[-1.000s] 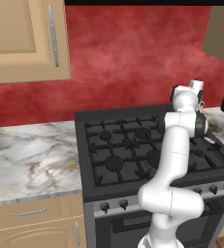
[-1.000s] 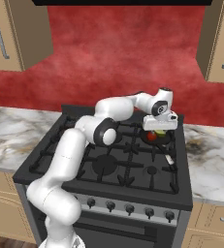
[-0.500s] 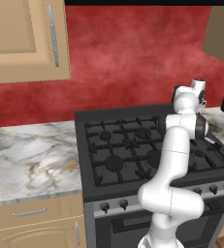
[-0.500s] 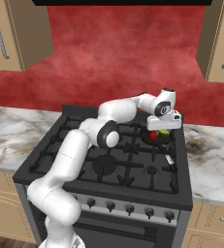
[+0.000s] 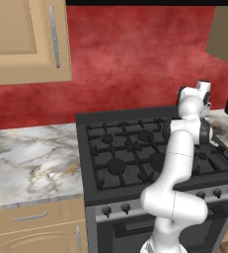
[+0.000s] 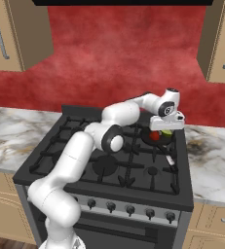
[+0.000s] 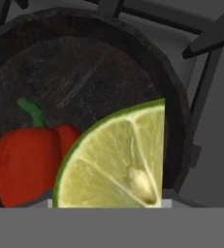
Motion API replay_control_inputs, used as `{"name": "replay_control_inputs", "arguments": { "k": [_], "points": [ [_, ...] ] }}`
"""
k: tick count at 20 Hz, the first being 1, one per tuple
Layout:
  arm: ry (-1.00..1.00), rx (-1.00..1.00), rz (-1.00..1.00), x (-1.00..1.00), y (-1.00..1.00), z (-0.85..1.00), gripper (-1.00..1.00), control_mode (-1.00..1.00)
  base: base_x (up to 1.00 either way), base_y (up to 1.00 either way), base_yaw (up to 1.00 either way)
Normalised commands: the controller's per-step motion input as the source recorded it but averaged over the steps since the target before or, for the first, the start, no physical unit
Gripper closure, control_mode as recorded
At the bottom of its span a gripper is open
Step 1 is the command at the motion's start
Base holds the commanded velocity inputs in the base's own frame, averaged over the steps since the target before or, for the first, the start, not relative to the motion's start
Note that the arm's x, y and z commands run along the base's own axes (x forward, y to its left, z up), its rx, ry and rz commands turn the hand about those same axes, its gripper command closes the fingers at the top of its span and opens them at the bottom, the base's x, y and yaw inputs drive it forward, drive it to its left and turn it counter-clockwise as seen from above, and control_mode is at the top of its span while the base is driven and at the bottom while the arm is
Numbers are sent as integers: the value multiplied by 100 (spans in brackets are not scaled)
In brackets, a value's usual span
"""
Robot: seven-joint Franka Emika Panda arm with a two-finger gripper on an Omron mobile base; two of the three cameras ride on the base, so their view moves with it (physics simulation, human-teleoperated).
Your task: Put the bell pepper and lemon wedge in the pan. Then turn on the rear right burner and set the heat to medium.
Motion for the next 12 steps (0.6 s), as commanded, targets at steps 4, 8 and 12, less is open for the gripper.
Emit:
{"name": "replay_control_inputs", "arguments": {
  "k": [4, 8, 12],
  "points": [
    [0, 0, 0, 0, 0, 0, 100, -100, 0, 0, 0],
    [0, 0, 0, 0, 0, 0, 100, -100, 0, 0, 0],
    [0, 0, 0, 0, 0, 0, -100, -100, 0, 0, 0]
  ]
}}
